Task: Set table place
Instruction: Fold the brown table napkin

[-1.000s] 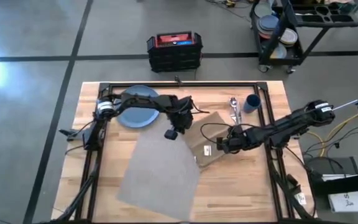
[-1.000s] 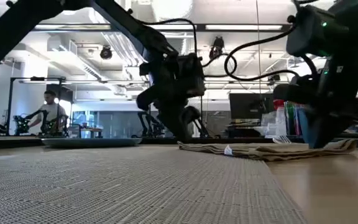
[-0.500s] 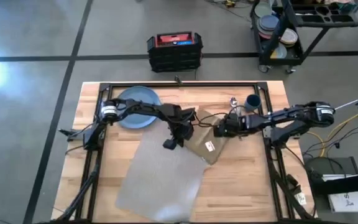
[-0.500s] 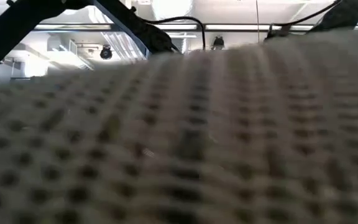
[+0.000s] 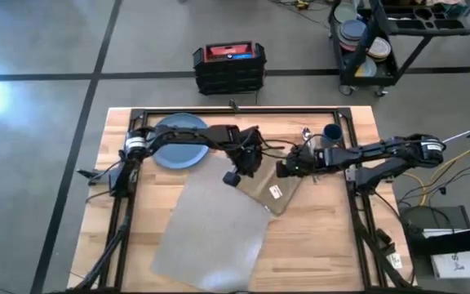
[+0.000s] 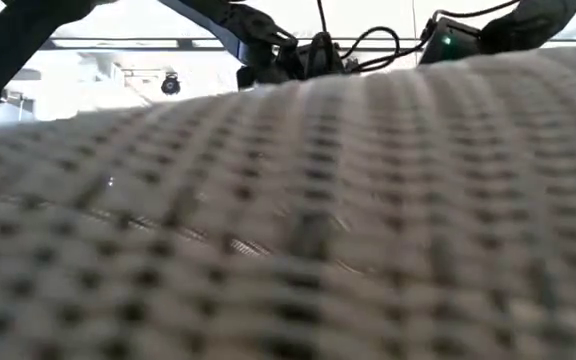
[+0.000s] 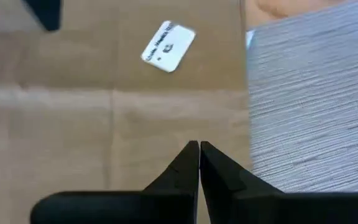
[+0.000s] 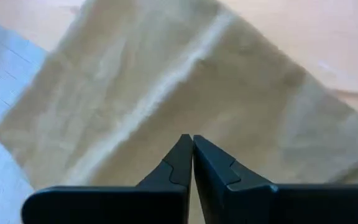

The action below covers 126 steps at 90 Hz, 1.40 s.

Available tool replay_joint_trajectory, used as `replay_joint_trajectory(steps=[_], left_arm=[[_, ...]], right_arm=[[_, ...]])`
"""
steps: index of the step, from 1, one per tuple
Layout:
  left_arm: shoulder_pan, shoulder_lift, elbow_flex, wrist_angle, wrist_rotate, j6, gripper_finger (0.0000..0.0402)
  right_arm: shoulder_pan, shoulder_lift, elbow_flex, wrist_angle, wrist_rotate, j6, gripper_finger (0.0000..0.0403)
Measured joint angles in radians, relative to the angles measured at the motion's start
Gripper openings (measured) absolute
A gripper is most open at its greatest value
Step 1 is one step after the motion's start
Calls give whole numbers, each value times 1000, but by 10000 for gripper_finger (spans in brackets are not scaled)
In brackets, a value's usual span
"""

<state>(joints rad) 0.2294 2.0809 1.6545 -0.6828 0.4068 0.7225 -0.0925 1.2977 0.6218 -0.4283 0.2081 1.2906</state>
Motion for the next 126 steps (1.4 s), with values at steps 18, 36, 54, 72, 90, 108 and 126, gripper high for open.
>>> replay_joint_trajectory(steps=[18, 36, 54, 72, 90, 108, 126], left_arm=[[15, 1, -25, 4, -16, 43, 0], [32, 1, -106, 65, -16, 51, 0], [34, 2, -178, 149, -6, 25, 0], [32, 2, -235, 188, 0, -39, 0], [18, -4, -291, 223, 39, -119, 0], [-7, -4, -322, 294, 71, -207, 0], [-5, -14, -284, 309, 19, -180, 0]], right_arm=[[91, 1, 6, -147, -3, 102, 0], [114, 17, 6, -157, 1, 136, 0], [84, 66, 6, -151, -6, 109, 0], [26, 122, 6, -90, -45, 43, 0], [-64, 161, 8, 17, -82, -62, 0], [-153, 169, 7, 72, -111, -144, 0], [-175, 116, 19, 59, -104, -164, 0]])
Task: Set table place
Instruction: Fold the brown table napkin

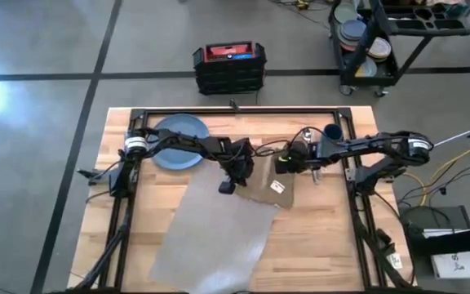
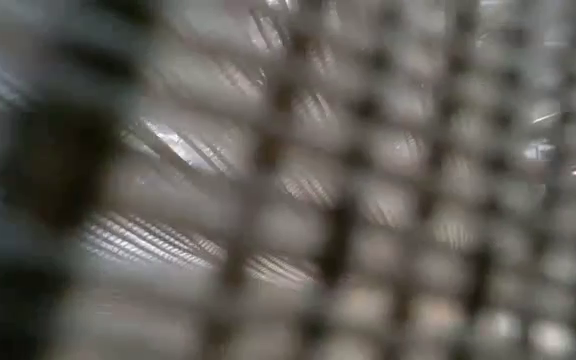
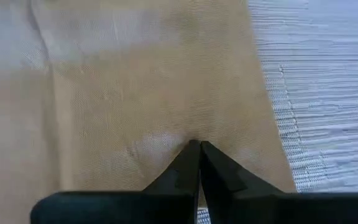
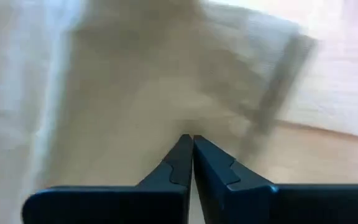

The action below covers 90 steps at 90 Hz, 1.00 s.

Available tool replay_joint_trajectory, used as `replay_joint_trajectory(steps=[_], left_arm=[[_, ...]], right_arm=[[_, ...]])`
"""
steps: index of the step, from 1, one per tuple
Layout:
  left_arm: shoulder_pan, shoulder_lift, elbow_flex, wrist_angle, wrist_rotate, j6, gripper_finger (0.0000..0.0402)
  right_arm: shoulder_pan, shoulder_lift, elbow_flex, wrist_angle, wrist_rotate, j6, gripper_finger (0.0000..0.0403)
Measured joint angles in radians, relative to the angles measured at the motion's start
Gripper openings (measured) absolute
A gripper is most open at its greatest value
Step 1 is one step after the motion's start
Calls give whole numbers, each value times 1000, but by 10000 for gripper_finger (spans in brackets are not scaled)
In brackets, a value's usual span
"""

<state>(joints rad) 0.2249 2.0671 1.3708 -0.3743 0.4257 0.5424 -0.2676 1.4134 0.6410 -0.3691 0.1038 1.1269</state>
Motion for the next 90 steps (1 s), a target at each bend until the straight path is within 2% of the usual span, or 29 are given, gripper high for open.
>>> replay_joint_trajectory(steps=[11, 38, 64, 90], left_arm=[[25, -25, 55, 4, -57, 70, 0], [121, -17, 120, 8, -50, 187, 0], [182, 40, 122, 66, -7, 211, 0], [183, 113, 210, 1, -6, 209, 0]], right_arm=[[21, -31, 8, 5, 1, 7, 0], [111, -27, 10, 5, 5, 90, 0], [218, -27, 10, 8, 27, 213, 0], [301, -22, 10, 8, 28, 300, 0]])
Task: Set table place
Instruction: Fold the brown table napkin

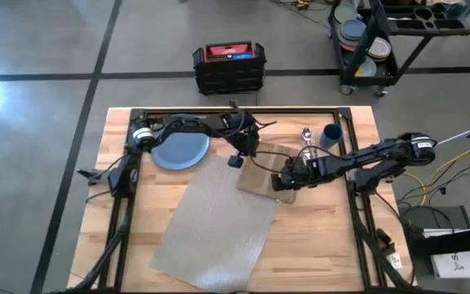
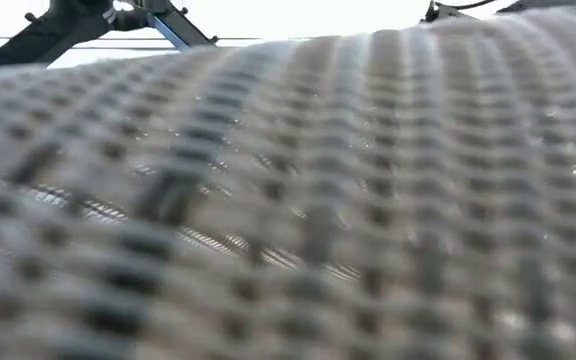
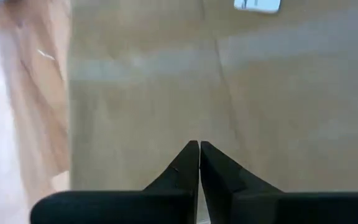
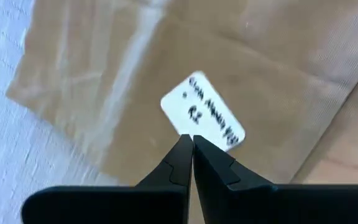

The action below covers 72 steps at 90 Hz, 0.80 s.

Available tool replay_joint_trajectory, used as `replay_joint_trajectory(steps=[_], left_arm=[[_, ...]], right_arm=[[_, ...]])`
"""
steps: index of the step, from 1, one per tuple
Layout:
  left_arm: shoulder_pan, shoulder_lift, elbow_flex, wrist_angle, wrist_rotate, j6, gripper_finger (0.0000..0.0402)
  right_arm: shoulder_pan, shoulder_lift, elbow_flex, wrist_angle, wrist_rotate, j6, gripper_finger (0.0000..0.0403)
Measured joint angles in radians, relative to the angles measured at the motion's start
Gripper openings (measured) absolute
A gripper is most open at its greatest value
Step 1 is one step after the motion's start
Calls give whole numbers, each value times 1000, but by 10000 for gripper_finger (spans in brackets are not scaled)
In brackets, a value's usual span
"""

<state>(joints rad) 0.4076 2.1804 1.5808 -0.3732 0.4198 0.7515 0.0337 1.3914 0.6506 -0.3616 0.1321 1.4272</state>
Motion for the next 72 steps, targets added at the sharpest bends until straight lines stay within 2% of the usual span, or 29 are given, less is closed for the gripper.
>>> replay_joint_trajectory(steps=[16, 41, 49, 60, 72], left_arm=[[0, 25, 40, -86, -54, 12, 0], [0, 20, 62, -192, -71, 27, 0], [0, 18, 114, -320, -73, 20, 0], [-2, 16, 194, -584, -60, -21, 0], [-9, 11, 240, -868, 94, -76, 0]], right_arm=[[20, 0, 0, 0, -4, 16, 0], [28, 0, 0, 0, -26, 12, 0], [28, -2, 10, -3, -16, 2, 0], [18, -8, 39, 4, 43, -33, 0], [-61, -1, 40, 1, 88, -71, 0]])
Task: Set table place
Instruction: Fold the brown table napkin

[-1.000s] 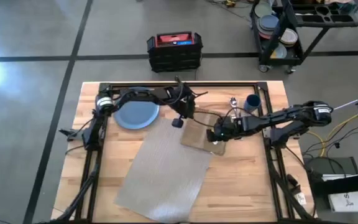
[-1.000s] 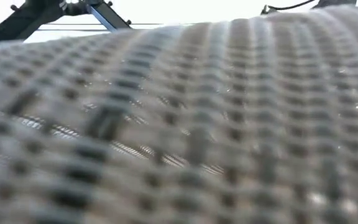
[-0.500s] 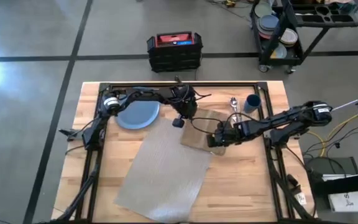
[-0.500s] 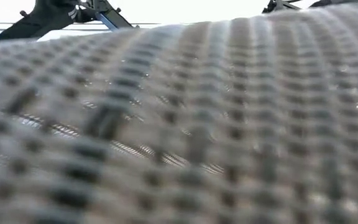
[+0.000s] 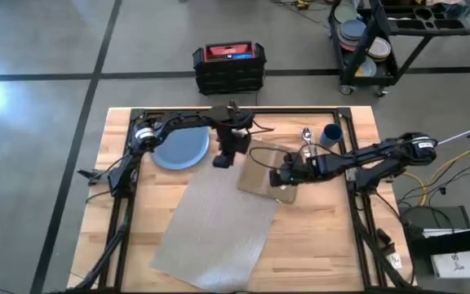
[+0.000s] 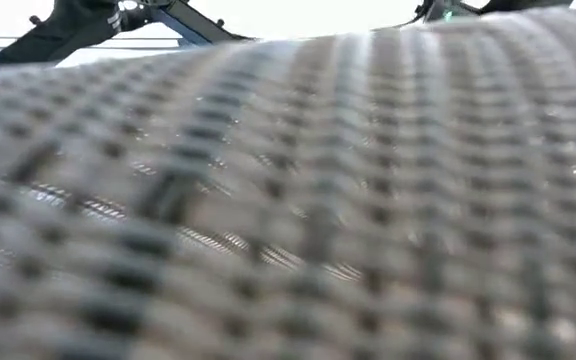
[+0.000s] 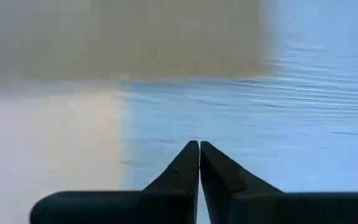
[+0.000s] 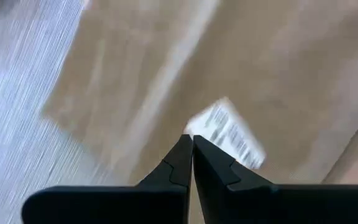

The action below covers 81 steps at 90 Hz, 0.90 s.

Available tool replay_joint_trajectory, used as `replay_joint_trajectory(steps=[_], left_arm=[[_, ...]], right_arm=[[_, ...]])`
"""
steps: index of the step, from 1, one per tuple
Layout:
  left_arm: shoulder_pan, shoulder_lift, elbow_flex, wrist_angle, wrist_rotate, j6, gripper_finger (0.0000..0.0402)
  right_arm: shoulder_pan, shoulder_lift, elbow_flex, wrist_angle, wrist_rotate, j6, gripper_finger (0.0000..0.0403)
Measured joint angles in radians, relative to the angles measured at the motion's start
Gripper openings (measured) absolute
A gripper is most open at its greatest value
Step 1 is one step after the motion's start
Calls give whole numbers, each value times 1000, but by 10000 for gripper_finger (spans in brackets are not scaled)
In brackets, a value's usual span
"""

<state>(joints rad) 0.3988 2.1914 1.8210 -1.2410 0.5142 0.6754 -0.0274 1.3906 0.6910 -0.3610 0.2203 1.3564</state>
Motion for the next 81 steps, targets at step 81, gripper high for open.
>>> replay_joint_trajectory(steps=[81], left_arm=[[-202, -175, -597, 479, 133, -396, 0]], right_arm=[[-362, 33, 9, -47, -98, -328, 0]])
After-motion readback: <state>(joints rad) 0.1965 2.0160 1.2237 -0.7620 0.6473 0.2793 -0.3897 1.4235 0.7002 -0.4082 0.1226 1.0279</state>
